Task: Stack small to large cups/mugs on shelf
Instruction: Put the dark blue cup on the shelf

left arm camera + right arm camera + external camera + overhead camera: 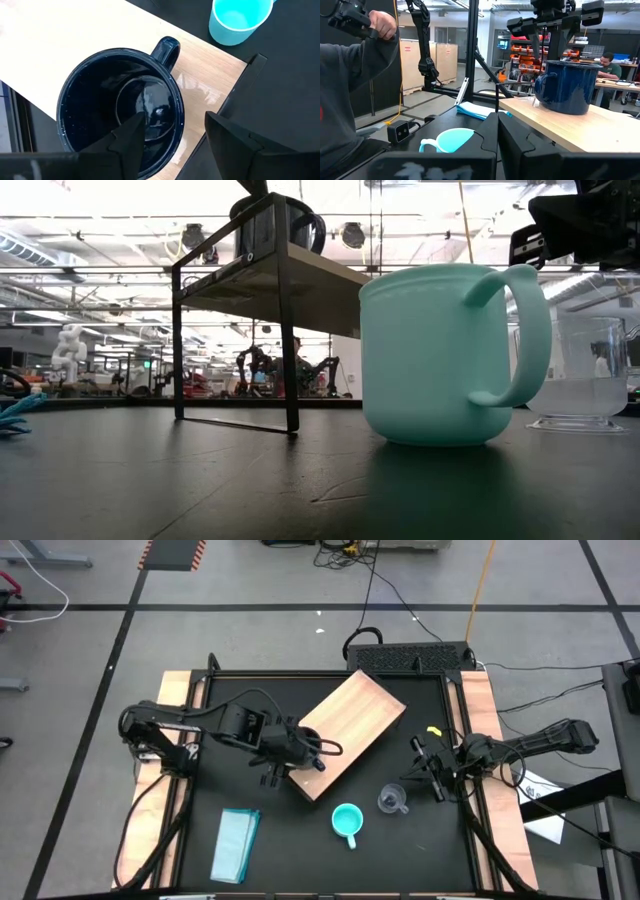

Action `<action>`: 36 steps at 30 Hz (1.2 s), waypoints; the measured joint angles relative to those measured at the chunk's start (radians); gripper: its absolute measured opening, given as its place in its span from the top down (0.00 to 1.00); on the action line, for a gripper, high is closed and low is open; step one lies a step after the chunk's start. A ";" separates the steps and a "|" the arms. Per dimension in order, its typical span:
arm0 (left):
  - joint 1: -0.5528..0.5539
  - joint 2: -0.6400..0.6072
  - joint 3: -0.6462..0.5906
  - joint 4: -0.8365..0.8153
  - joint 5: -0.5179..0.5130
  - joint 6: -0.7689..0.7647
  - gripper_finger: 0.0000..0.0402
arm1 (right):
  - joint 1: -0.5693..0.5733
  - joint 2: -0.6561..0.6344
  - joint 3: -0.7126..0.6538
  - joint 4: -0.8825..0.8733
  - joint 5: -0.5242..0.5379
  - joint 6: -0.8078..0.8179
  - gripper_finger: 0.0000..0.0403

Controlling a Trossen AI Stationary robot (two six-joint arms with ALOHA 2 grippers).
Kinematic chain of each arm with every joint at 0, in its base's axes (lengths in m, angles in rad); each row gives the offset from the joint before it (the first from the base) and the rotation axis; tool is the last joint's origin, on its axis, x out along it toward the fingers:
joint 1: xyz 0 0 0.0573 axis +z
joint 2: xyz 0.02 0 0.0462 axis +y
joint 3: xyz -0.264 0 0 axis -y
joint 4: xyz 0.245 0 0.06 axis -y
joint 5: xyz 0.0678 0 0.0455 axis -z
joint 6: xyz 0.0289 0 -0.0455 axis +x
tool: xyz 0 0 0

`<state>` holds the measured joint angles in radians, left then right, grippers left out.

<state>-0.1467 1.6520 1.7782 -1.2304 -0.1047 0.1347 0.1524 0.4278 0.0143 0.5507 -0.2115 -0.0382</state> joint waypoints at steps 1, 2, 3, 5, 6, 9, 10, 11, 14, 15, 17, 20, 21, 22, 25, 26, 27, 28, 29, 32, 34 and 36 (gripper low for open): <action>0.000 0.000 0.000 0.000 0.000 0.001 0.48 | 0.000 0.000 0.000 0.001 0.000 0.000 1.00; 0.000 0.000 0.000 0.000 0.000 0.001 0.48 | 0.000 0.000 0.000 0.002 0.000 0.000 1.00; 0.000 0.000 0.000 0.000 0.000 0.000 0.48 | 0.000 0.000 0.000 0.002 0.000 0.000 1.00; 0.000 0.000 0.000 0.001 0.000 -0.001 0.48 | 0.000 0.000 0.000 0.002 0.000 0.000 1.00; 0.000 0.000 0.000 0.001 0.000 -0.004 0.48 | 0.000 0.000 0.000 0.002 0.000 0.000 1.00; 0.000 0.000 0.000 0.001 0.000 -0.006 0.48 | 0.000 0.000 0.000 0.002 0.000 0.000 1.00; 0.000 0.000 0.000 0.001 0.000 -0.006 0.48 | 0.000 0.000 0.000 0.002 0.000 0.000 1.00; 0.000 0.000 0.000 0.001 0.000 -0.006 0.48 | 0.000 0.000 0.000 0.002 0.000 0.000 1.00; 0.000 0.000 0.000 0.001 0.004 0.006 0.49 | 0.000 0.000 0.000 0.002 0.000 0.000 1.00; 0.000 0.000 0.000 0.001 0.005 0.012 0.49 | 0.000 0.000 0.000 0.002 0.000 0.000 1.00; 0.000 0.000 0.000 0.001 0.005 0.014 0.52 | 0.000 0.000 0.000 -0.001 0.000 0.000 1.00; 0.000 0.000 0.000 0.001 0.005 0.017 0.61 | 0.000 0.000 0.000 -0.001 0.000 0.000 1.00; 0.000 0.000 0.000 0.001 0.005 0.020 0.65 | 0.000 0.000 0.000 -0.001 0.000 0.000 1.00; 0.000 0.000 0.000 0.001 0.005 0.021 0.69 | 0.000 0.000 0.000 -0.001 0.000 0.000 1.00; 0.000 0.000 0.000 0.001 0.006 0.021 0.80 | 0.000 0.000 0.000 -0.001 0.000 0.000 1.00; 0.000 0.000 0.000 0.001 0.006 0.021 0.84 | 0.000 0.000 0.000 -0.001 0.000 0.000 1.00; 0.000 0.000 0.000 0.001 0.006 0.021 0.87 | 0.000 0.000 0.000 -0.001 0.000 0.000 1.00; 0.000 0.000 0.000 0.001 0.006 0.021 0.90 | 0.000 0.000 0.000 -0.001 0.000 0.000 1.00; 0.000 0.000 0.000 0.001 0.007 0.021 0.93 | 0.000 0.000 0.000 -0.001 0.000 0.000 1.00; 0.000 0.000 0.000 -0.008 0.008 0.040 0.98 | 0.000 0.000 0.000 -0.001 0.000 0.000 1.00; 0.000 0.000 0.000 -0.012 0.003 0.040 0.99 | 0.000 0.000 0.000 -0.001 0.000 0.000 1.00; 0.000 0.000 0.000 -0.011 -0.001 0.041 0.98 | 0.000 0.000 0.000 -0.001 0.000 0.000 1.00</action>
<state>-0.1467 1.6520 1.7782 -1.2419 -0.1059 0.1758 0.1524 0.4278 0.0143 0.5499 -0.2115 -0.0380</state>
